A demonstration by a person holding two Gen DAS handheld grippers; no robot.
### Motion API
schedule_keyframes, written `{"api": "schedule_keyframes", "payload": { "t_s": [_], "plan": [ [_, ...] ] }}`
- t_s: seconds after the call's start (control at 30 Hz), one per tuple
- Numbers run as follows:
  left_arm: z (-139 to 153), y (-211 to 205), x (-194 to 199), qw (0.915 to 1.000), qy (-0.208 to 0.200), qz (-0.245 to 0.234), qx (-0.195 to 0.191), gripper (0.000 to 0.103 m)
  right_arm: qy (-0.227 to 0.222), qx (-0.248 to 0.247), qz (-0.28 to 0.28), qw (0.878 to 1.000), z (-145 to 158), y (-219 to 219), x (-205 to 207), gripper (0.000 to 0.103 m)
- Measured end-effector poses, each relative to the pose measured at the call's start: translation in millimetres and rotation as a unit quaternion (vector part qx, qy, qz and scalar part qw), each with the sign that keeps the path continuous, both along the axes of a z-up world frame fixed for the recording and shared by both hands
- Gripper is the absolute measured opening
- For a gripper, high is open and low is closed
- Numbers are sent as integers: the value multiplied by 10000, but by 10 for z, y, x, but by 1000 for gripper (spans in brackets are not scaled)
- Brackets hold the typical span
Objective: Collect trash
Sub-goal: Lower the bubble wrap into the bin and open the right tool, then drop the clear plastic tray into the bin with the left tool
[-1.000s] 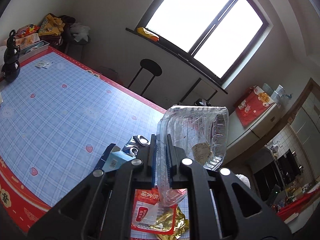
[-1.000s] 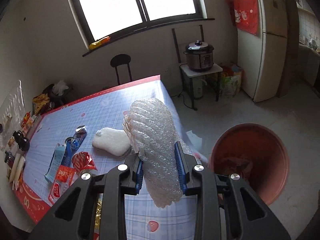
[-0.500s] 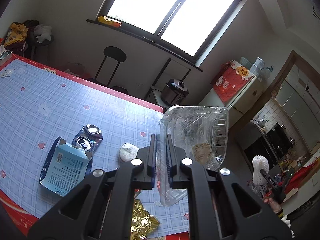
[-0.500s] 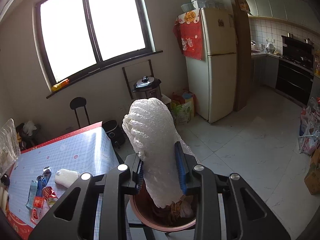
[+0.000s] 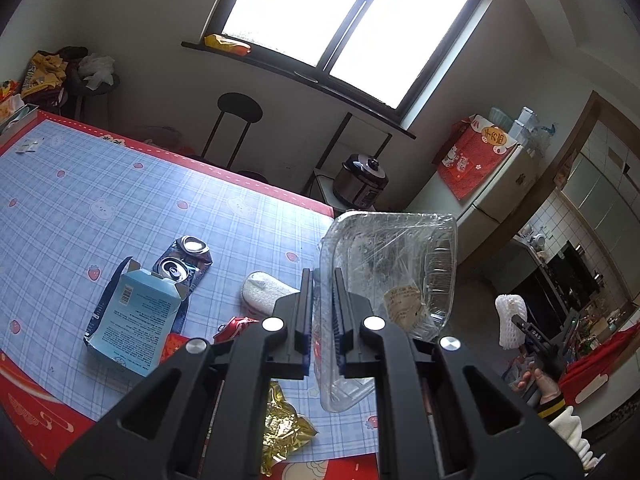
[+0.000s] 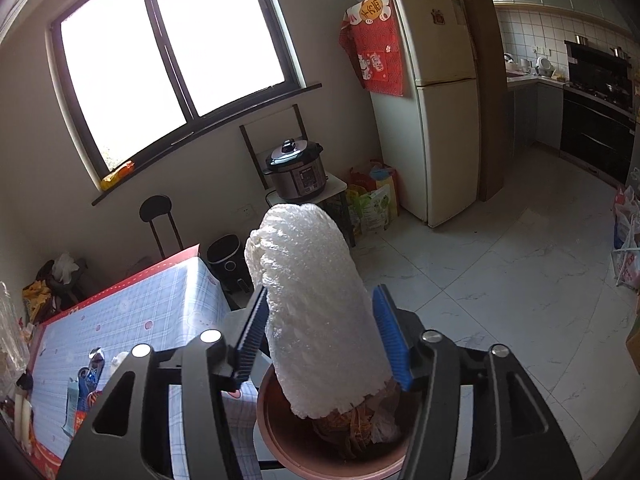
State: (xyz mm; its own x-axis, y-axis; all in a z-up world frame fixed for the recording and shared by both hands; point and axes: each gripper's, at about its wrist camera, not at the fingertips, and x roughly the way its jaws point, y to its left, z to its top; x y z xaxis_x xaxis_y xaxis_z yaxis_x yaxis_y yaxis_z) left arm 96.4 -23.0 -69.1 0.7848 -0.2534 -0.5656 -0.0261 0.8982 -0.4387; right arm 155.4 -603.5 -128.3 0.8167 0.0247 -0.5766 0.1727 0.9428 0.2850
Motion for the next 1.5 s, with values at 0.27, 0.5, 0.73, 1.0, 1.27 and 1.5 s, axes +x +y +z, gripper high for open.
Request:
{"api": "schedule_keyframes", "payload": {
  "t_s": [0.27,0.5,0.73,1.0,1.27,1.5],
  "plan": [
    [73,-155,32,9999,-29,-154,58,12,-442,-310,-182,9984,398,108,-293,98],
    [51,-606,285,9973,-38,-727,128,12,-520,-638,-594,9948,537,-81,-798,98],
    [-10,-1388,650,9874,-52,-1565,208,13,-374,-864,-1103,9894,507,-420,-1297,98],
    [-406,-2465,1052,9710,241,-2350,378,13,8,-836,-1577,9839,298,-797,-1738,98],
    [-798,-3387,1381,9568,371,-2794,712,13,319,-1092,-2032,9725,185,-1039,-2184,98],
    [-148,-3644,1215,9482,-853,-2983,682,87,94,-1111,-2464,9627,338,-1190,-2378,98]
  ]
}}
